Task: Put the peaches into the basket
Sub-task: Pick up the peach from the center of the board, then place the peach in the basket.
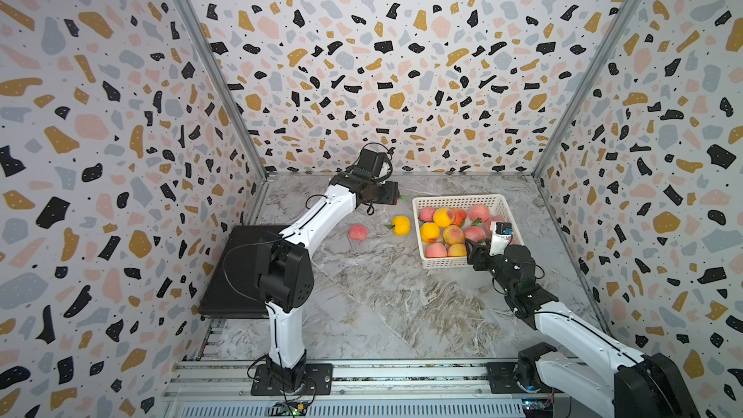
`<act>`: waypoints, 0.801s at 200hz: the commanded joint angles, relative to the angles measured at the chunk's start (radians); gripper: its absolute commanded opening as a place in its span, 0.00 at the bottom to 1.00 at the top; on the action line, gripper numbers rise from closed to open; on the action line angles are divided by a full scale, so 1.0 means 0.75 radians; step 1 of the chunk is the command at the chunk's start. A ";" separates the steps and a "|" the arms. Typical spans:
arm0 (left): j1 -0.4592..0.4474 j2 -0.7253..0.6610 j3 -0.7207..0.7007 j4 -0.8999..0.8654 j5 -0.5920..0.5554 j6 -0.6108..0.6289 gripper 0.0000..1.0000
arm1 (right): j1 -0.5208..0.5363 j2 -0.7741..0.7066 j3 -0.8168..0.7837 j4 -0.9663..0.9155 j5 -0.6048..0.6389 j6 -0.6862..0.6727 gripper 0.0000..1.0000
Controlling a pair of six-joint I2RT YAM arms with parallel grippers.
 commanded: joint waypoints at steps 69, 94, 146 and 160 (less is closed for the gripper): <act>-0.367 0.076 -0.012 0.096 -0.013 0.157 0.65 | -0.005 -0.046 0.070 -0.247 0.452 0.075 0.76; -0.434 0.184 0.067 0.083 -0.006 0.189 0.65 | -0.013 -0.055 0.052 -0.245 0.503 0.090 0.76; -0.474 0.409 0.266 0.036 -0.044 0.218 0.65 | -0.016 -0.093 -0.006 -0.177 0.534 0.102 0.76; -0.479 0.471 0.324 0.006 -0.062 0.230 0.65 | -0.017 -0.103 -0.022 -0.152 0.526 0.092 0.76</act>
